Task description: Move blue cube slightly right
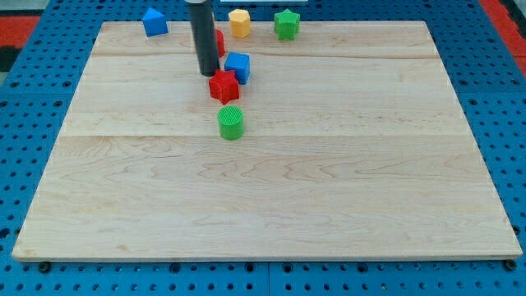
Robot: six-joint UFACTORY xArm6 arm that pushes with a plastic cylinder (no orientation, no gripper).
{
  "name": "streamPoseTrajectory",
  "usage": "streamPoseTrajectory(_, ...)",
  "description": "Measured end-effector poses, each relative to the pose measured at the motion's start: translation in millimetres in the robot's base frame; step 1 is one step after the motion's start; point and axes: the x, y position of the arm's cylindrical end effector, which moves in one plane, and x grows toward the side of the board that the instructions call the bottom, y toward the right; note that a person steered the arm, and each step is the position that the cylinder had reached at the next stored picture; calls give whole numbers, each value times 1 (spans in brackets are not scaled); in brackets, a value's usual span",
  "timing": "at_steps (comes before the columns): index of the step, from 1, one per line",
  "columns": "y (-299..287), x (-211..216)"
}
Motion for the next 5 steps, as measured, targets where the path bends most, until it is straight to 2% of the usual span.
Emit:
streamPoseTrajectory(2,-2,25)
streamPoseTrajectory(4,-18,-12)
streamPoseTrajectory(5,-7,-12)
